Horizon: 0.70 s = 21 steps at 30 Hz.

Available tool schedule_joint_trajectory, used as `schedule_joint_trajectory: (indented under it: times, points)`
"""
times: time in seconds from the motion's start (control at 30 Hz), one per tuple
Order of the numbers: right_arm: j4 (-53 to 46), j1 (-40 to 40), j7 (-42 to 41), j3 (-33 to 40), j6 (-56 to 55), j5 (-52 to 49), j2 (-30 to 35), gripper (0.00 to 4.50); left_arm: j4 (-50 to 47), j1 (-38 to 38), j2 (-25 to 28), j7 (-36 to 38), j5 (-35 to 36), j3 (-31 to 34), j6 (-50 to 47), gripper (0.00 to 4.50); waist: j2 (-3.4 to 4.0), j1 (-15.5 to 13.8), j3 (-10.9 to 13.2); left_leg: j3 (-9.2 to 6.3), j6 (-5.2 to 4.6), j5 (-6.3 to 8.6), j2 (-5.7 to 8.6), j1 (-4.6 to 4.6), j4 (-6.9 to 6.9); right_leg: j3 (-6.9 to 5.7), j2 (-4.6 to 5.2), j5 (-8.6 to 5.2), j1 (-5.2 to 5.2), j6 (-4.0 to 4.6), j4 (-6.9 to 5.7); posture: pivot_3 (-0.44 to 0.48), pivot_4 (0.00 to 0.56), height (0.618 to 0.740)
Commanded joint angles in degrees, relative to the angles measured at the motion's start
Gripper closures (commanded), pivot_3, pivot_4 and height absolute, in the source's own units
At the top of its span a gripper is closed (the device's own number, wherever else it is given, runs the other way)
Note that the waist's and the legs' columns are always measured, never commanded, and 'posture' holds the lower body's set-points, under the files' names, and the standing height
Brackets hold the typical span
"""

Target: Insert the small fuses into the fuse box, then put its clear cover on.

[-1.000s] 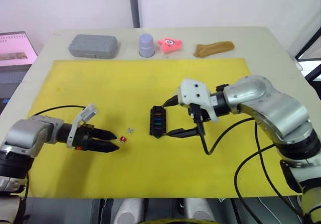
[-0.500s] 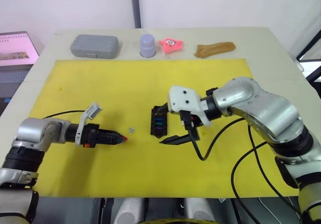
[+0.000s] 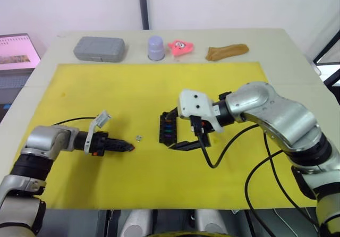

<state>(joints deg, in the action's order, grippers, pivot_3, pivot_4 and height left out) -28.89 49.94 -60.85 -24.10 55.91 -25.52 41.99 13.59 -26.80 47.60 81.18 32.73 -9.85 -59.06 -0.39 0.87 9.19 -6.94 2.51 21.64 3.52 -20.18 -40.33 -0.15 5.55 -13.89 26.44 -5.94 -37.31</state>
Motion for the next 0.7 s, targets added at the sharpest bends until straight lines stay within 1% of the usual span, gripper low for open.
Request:
schedule_joint_trajectory:
  times: [0.03,0.2,0.23,0.43,0.7]
  points:
    - [-1.2,0.4,0.2,0.9,-0.8,0.1,0.0,0.00,1.6,0.7,0.0,0.2,-1.6,-1.4,1.0,4.19,0.00,0.0,0.0,0.00,0.00,0.00,0.00,0.00,0.00,0.00,0.00,0.00,0.00,0.00,0.00,0.000,0.150,0.740]
    - [-0.7,0.6,0.2,0.5,-1.5,0.8,0.0,0.00,2.3,0.8,0.0,0.6,-2.0,-1.7,2.2,4.19,0.00,0.1,0.0,0.01,0.00,0.00,-0.01,0.02,0.00,0.00,-0.01,0.00,0.00,0.00,-0.01,0.000,0.150,0.740]
    - [-0.5,0.6,0.2,0.5,-1.6,1.0,0.0,0.00,2.2,0.8,0.0,0.6,-1.9,-1.6,2.3,4.35,0.00,0.1,0.0,0.01,0.00,0.00,-0.01,0.01,0.00,0.00,-0.01,0.00,0.00,0.00,-0.02,0.000,0.150,0.740]
    - [-0.1,0.7,-0.2,0.3,-2.1,1.5,0.2,0.00,1.0,1.4,0.2,0.0,-1.0,-0.3,1.9,4.35,0.00,0.1,0.0,0.01,0.00,0.00,-0.01,0.02,0.00,0.00,-0.01,0.00,0.00,0.00,-0.02,0.000,0.150,0.740]
    - [0.5,0.7,-0.4,0.2,-2.6,2.2,-0.4,0.00,-0.2,3.4,2.0,-0.6,-1.1,-0.1,0.0,4.35,0.01,0.3,0.0,0.02,0.00,0.00,-0.04,0.02,0.02,0.00,-0.02,0.00,0.03,0.00,-0.02,0.000,0.150,0.740]
